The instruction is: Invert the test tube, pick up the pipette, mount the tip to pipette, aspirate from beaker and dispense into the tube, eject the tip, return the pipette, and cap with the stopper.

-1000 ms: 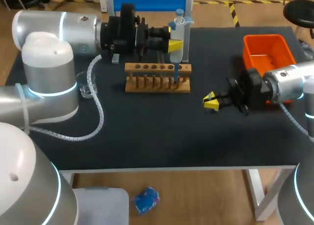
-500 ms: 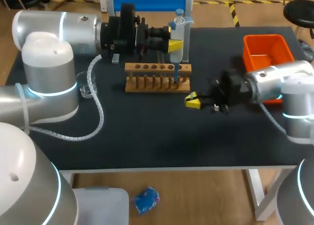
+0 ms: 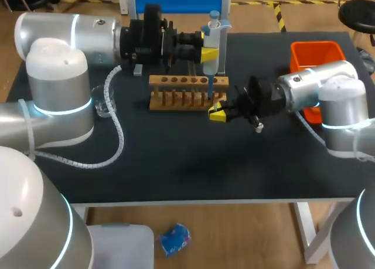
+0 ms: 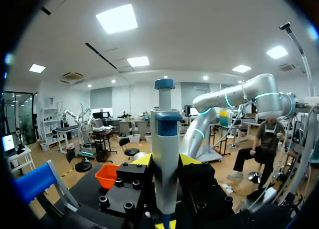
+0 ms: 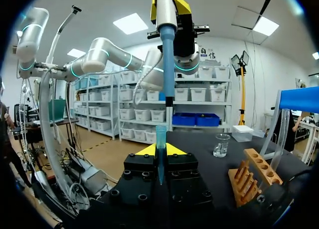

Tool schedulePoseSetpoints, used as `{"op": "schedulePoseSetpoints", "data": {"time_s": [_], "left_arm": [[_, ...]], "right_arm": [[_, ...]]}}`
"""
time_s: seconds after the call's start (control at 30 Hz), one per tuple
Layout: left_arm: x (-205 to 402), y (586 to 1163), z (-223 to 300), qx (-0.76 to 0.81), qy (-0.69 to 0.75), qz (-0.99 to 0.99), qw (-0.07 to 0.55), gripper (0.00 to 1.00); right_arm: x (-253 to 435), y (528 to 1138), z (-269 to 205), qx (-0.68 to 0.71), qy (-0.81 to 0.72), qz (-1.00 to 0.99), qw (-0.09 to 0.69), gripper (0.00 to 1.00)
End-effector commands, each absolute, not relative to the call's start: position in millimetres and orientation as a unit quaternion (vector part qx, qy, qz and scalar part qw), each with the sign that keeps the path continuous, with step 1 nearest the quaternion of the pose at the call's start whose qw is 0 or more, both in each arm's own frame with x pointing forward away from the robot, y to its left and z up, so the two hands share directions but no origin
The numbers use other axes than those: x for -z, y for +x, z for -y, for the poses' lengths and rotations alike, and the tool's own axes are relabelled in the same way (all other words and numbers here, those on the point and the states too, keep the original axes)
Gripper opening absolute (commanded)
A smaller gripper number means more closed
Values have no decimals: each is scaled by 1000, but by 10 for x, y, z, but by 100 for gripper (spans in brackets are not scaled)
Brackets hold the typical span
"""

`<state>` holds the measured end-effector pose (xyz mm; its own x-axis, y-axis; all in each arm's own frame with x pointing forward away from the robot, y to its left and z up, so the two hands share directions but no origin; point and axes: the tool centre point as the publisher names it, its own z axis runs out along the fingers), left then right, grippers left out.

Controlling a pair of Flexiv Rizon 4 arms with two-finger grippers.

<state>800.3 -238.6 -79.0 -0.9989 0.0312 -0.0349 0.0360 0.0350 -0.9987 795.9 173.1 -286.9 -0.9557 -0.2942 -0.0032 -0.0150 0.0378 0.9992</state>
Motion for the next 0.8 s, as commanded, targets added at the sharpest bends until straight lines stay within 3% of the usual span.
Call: {"op": "schedulePoseSetpoints", "data": {"time_s": [0.03,0.8], "left_arm": [[792,8009,2391,695,24,-719,2,0],[792,8009,2391,695,24,-719,2,0]], "right_arm": [[2848,7993,-1763,684,113,713,105,0],[2696,8042,-1860,674,137,719,98,0]]}}
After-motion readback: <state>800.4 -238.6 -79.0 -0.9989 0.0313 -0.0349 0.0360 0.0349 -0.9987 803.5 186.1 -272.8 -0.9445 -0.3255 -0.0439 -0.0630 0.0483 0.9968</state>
